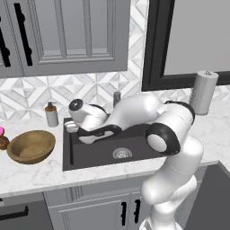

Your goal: Pick the eggplant from the sink and place it in the bowl. Then pick the bowl and place it in the microwave. Then close the microwave door and press the start button.

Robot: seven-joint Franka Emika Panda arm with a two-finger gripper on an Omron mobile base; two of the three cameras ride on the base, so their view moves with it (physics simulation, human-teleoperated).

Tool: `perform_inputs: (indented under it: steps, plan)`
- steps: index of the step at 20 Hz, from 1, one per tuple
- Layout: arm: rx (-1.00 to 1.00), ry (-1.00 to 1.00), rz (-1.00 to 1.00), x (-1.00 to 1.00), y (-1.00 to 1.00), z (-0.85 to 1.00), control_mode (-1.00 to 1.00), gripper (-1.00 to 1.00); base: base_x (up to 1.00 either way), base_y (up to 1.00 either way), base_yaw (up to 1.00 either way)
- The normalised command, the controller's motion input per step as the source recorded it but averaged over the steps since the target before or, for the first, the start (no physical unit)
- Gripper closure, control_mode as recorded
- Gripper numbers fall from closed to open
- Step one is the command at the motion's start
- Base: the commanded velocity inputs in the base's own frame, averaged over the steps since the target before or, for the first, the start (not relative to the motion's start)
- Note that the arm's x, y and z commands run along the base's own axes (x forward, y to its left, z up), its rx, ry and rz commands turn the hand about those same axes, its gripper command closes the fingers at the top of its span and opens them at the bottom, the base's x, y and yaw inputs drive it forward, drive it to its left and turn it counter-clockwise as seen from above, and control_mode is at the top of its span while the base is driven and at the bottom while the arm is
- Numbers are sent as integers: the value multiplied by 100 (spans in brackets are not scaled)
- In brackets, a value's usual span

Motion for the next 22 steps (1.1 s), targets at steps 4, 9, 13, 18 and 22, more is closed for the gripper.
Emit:
perform_inputs:
  steps: [4,9,13,18,22]
  plan:
    - [0,0,0,-42,68,33,-100,100,0,0,0]
    - [0,0,0,-15,68,24,-100,100,0,0,0]
    - [0,1,0,-1,77,2,-100,100,0,0,0]
    - [0,3,0,2,79,0,-100,100,0,0,0]
    - [0,0,0,0,61,0,-100,100,0,0,0]
